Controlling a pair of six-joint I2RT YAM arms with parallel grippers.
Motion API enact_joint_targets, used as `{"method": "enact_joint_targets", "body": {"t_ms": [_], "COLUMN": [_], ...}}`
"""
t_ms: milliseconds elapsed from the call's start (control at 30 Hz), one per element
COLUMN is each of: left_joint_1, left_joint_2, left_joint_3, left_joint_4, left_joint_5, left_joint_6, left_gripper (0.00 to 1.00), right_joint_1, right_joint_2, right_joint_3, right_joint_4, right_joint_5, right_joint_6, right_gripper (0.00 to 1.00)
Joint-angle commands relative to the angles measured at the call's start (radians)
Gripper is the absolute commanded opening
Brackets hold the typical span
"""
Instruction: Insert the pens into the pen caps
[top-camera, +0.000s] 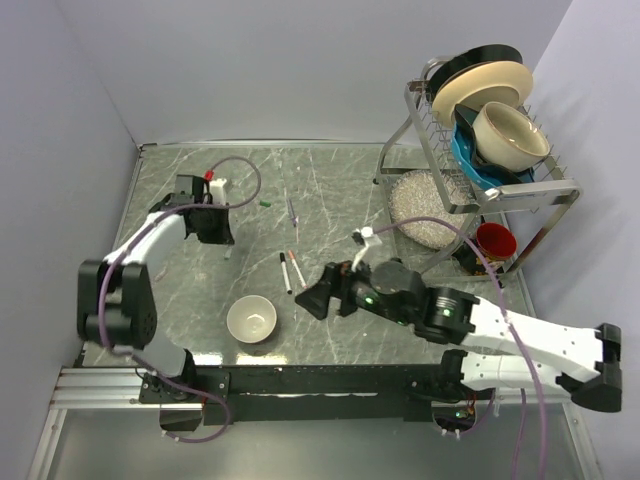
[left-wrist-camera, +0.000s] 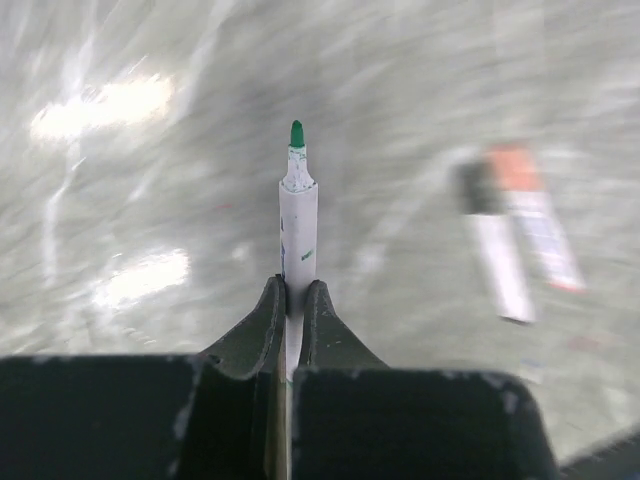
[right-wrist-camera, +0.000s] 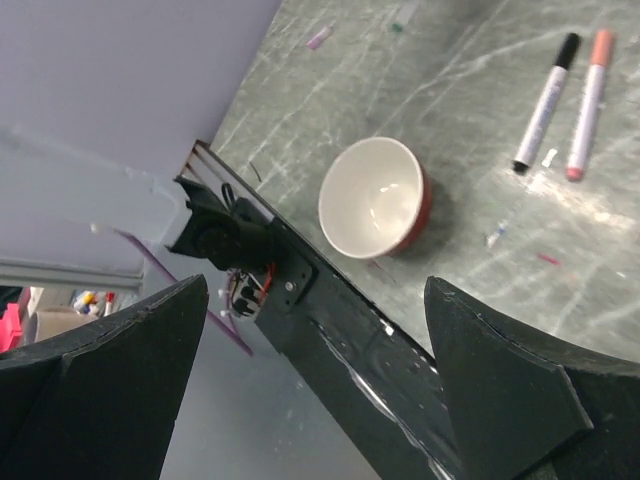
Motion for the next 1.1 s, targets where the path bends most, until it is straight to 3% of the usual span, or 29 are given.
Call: {"method": "enact_joint_targets", "body": {"t_ms": [0,167,400,567,833,967,1067], "left_joint_1": [-0.024,-0.04,-0.071,-0.093,-0.125,-0.143,-0.159], "left_joint_2": [-0.188,-0.336,-0.552,-0.615,-0.64,-0.638,-0.644], "left_joint_3": [-0.035,-0.093,-0.3,-0.337,-0.347,-0.363,-0.377], "left_joint_4": [0.106,0.152,0.385,0.427,0.453,0.463,0.477], "left_joint_5": [0.285,0.411,0.563,0.605,0.631,0.631,0.637], "left_joint_6": [-0.064,-0.096,-0.225,-0.259,-0.286,-0.279,-0.286], "left_gripper": [0.01,0.01,0.01,0.01,0.01,0.01,0.01], "right_joint_1": [-0.029,-0.152,-0.247,-0.28,-0.284,-0.284,-0.284], "right_joint_2": [0.111,0.277,0.429,0.495,0.584,0.586,0.587], "right_joint_3": [0.112,0.156,0.309,0.36,0.425,0.413,0.402], "right_joint_4": [0.111,0.181,0.193,0.206,0.214,0.234,0.269], "right_joint_5": [-0.033,-0.133,-0.149,-0.164,-0.202,-0.195,-0.191], "right_joint_6": [0.04,0.1,0.065,0.066,0.055,0.052,0.057], "right_gripper": [0.96,0.93,0.91,0.91,0.81,0.69,0.34]}}
